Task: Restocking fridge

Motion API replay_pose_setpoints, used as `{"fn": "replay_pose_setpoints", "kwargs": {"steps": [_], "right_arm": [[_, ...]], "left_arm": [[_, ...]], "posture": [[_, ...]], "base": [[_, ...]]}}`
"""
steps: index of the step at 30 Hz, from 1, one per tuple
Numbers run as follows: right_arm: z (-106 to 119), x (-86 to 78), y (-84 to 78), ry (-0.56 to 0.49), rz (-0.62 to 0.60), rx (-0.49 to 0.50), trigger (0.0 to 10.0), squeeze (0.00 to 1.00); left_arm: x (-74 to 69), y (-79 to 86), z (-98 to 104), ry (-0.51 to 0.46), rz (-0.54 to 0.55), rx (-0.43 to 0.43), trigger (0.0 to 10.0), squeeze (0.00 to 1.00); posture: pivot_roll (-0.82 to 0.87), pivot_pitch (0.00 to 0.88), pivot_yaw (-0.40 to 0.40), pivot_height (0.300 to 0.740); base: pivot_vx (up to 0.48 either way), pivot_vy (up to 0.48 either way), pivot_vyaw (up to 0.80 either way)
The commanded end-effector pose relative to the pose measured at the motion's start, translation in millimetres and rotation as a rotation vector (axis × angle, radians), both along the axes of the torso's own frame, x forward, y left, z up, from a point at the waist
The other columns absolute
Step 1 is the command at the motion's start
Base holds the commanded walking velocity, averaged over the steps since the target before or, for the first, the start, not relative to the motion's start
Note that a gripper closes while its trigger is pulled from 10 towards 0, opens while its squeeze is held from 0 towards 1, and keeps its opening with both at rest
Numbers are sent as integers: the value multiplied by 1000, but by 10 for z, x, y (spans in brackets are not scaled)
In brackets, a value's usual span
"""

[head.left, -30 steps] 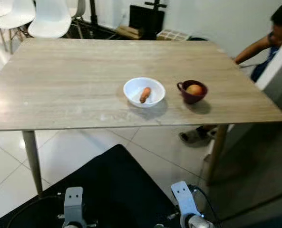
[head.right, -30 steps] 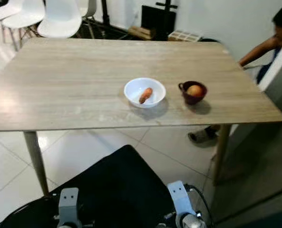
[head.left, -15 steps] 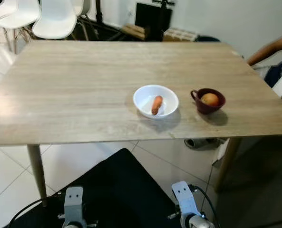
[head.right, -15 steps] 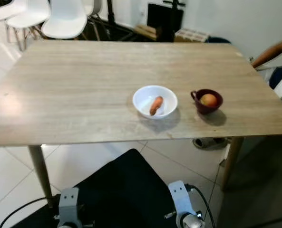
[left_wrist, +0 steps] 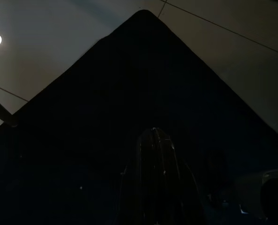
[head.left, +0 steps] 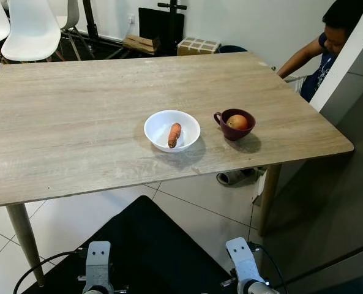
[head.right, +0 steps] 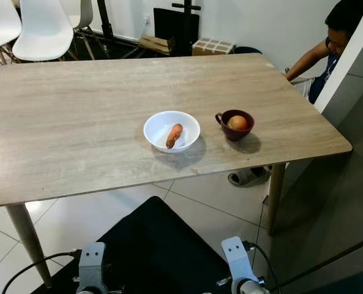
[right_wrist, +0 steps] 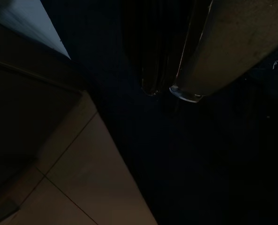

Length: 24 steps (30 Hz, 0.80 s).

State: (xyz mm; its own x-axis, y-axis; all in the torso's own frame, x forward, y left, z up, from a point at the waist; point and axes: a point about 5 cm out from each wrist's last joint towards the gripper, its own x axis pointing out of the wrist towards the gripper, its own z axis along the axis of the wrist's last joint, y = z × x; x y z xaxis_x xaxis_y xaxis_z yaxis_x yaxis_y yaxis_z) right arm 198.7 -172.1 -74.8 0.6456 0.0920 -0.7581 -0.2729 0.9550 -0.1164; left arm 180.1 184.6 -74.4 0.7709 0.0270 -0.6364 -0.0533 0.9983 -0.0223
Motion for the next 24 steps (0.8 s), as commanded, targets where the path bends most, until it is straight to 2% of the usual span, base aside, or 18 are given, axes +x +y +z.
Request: {"fn": "replay_pose_setpoints", "kwargs": {"steps": [1, 11, 21, 24], "right_arm": [[-18, -35, -21, 11, -10, -6, 10000, 0], [-12, -22, -3, 6, -2, -4, 10000, 0], [-6, -9, 1, 4, -1, -4, 10000, 0], [-9, -15, 1, 4, -2, -5, 10000, 0]], "left_arm": [[-58, 10, -32, 26, -15, 17, 10000, 0], [-72, 31, -42, 39, 7, 28, 10000, 0], [-56, 23, -33, 31, 7, 21, 10000, 0], [-37, 18, -18, 13, 14, 26, 10000, 0]], "posture": [[-71, 83, -22, 740], [-65, 87, -28, 740], [-64, 88, -26, 740], [-65, 89, -26, 740]], "base": [[0, 0, 0], [0, 0, 0], [306, 0, 0], [0, 0, 0]]}}
